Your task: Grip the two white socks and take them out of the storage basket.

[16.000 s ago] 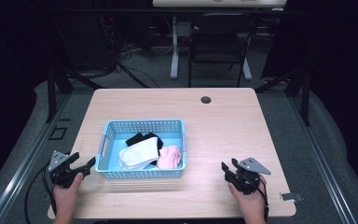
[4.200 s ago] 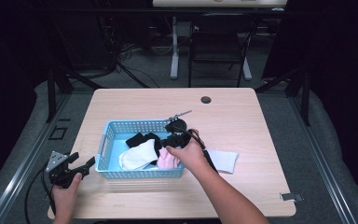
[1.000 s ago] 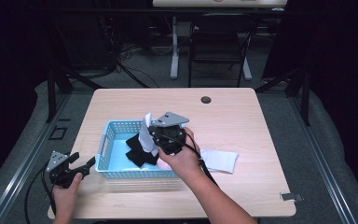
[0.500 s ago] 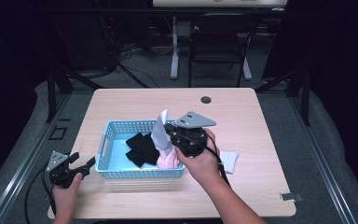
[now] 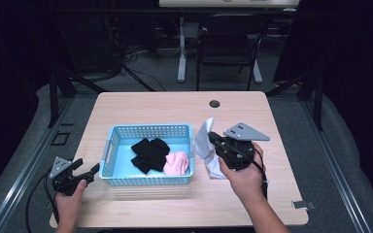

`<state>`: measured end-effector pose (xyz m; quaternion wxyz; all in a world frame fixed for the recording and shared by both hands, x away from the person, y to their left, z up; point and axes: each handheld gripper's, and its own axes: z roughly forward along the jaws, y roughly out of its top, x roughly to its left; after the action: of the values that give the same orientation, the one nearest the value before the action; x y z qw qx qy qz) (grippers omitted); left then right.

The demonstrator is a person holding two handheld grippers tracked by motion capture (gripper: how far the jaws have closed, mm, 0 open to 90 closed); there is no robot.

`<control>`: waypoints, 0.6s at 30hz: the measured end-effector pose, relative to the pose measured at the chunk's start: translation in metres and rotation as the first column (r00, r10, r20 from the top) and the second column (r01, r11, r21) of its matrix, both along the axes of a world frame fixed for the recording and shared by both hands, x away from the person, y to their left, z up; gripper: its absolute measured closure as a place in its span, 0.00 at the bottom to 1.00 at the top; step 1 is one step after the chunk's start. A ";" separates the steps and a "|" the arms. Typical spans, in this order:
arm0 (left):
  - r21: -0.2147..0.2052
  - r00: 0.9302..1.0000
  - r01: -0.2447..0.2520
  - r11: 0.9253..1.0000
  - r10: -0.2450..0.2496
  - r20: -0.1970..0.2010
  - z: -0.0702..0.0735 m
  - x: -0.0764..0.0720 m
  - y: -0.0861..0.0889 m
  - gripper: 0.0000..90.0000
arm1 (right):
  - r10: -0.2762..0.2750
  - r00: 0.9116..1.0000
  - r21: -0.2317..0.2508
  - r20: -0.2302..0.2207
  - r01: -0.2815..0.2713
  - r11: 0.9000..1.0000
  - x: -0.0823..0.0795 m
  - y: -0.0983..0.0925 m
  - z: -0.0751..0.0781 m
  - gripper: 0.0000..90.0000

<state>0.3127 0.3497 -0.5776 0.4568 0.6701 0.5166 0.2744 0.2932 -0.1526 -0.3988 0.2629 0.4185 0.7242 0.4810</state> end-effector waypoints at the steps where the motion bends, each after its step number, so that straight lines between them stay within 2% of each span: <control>1: 0.000 1.000 0.000 1.000 0.000 0.000 0.000 0.000 0.000 0.25 | 0.000 1.000 0.000 0.000 0.000 1.000 0.000 0.000 0.000 0.99; 2: 0.001 1.000 0.000 1.000 0.000 0.000 0.000 0.000 0.000 0.25 | -0.020 1.000 0.001 -0.013 0.020 1.000 0.000 -0.007 -0.006 0.99; 4: 0.002 1.000 0.001 1.000 -0.001 -0.001 0.000 0.000 0.000 0.25 | -0.027 0.999 0.000 -0.022 0.027 1.000 0.001 -0.010 -0.010 0.99; 7: 0.002 1.000 0.002 1.000 -0.002 -0.001 0.000 0.000 -0.001 0.25 | -0.053 0.997 0.007 -0.053 0.053 0.999 0.003 -0.017 -0.025 0.99; 14: 0.001 1.000 0.002 1.000 -0.002 0.000 0.000 0.000 0.000 0.25 | -0.069 0.993 0.016 -0.091 0.071 0.997 0.007 -0.020 -0.044 0.99; 18: 0.001 1.000 0.003 1.000 -0.003 0.000 0.000 0.000 0.000 0.25 | -0.083 0.989 0.007 -0.119 0.084 0.996 0.010 -0.020 -0.063 0.99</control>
<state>0.3124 0.3495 -0.5775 0.4566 0.6713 0.5156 0.2739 0.3029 -0.1731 -0.4614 0.2370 0.4777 0.7175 0.4481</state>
